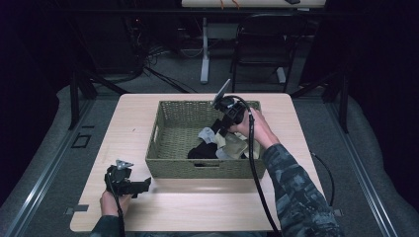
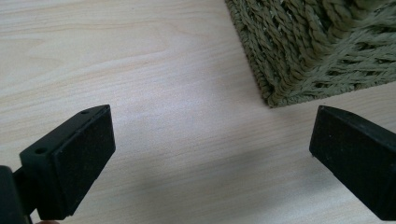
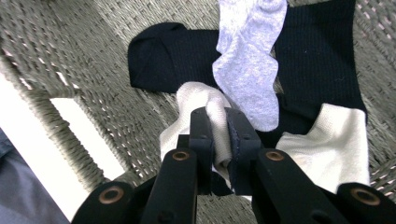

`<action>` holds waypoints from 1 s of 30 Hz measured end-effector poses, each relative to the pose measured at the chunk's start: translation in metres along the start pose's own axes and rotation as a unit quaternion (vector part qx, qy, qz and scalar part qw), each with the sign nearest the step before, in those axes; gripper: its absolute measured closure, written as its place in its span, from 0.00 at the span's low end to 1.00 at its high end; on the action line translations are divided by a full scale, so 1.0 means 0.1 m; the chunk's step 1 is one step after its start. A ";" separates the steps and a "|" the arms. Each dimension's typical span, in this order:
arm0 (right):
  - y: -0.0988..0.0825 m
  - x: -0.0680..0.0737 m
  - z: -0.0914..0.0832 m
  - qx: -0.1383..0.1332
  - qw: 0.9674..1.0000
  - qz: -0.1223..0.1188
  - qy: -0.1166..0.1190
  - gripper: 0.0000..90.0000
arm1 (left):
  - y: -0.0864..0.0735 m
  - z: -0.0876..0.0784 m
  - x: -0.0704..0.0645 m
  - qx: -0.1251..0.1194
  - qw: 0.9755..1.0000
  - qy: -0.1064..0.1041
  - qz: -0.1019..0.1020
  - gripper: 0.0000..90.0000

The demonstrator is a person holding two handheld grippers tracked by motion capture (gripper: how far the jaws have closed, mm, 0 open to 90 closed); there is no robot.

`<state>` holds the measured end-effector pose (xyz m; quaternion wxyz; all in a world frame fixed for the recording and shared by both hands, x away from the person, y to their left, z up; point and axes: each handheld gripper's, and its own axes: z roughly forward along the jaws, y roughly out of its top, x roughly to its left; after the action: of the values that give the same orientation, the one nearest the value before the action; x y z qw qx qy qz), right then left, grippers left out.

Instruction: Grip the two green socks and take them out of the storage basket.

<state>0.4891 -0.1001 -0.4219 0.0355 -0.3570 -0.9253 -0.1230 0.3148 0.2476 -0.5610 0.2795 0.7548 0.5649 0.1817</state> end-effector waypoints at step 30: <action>0.14 -0.01 -0.61 -0.022 1.000 -0.010 -0.007 0.92 | 0.00 0.00 -0.01 -0.006 1.000 -0.001 0.007 0.00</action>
<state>0.4976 -0.1061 -0.3599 0.0201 -0.3492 -0.9262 -0.1407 0.3144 0.2468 -0.5609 0.2835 0.7573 0.5579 0.1868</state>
